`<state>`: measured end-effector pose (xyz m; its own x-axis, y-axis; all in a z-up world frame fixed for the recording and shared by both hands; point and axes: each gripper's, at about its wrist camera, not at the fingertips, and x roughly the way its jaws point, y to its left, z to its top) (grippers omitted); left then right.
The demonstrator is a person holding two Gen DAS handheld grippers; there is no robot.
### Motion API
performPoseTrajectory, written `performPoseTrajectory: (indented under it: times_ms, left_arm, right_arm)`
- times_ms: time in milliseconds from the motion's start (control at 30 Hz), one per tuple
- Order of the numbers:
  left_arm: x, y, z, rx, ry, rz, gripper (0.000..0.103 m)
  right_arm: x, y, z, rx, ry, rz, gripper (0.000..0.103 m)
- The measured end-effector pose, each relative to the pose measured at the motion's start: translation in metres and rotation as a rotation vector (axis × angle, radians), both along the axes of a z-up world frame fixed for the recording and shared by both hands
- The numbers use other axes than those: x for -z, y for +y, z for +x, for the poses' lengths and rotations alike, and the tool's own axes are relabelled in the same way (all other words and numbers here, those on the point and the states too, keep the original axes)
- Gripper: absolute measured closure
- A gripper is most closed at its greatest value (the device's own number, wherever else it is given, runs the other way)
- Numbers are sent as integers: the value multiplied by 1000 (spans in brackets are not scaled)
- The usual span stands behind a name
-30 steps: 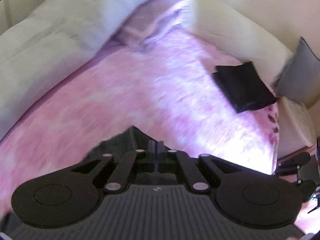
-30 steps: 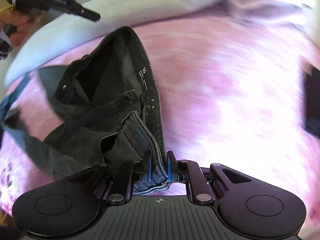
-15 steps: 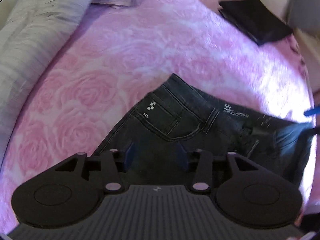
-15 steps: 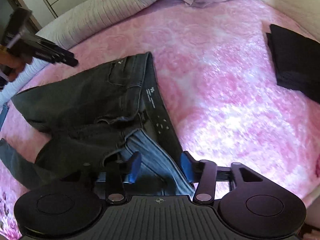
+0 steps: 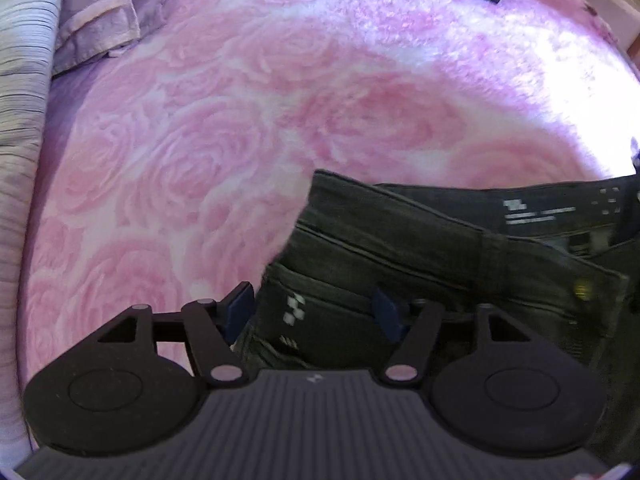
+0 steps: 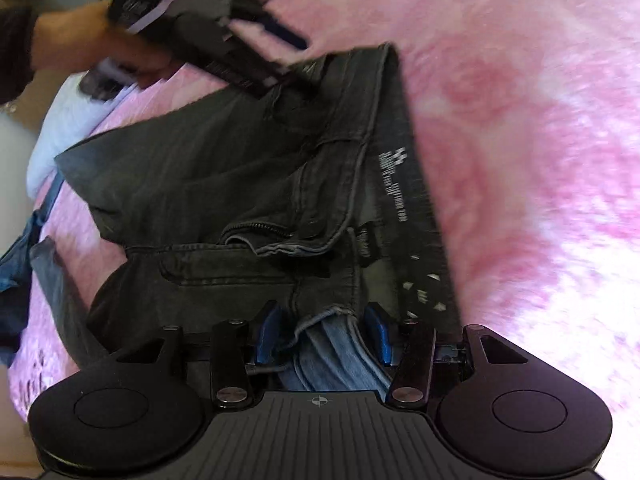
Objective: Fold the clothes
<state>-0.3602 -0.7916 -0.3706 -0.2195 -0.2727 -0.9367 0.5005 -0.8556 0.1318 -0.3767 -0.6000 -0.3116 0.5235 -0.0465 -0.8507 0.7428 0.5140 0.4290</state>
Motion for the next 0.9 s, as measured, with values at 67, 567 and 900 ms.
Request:
performPoseTrajectory:
  times_ms: [67,567,900]
  left_arm:
    - [7,-5,0,-19,23,23,40]
    - [-20,0,24,-59,75,27,66]
    - [-58,63,92,-207,183,45,65]
  right_arm:
    - [-9,10,1,1,-6,-13,76]
    - [-75,63,32,-13,-15,-207,88]
    - [-17,-6,30,156,-13,-63,56]
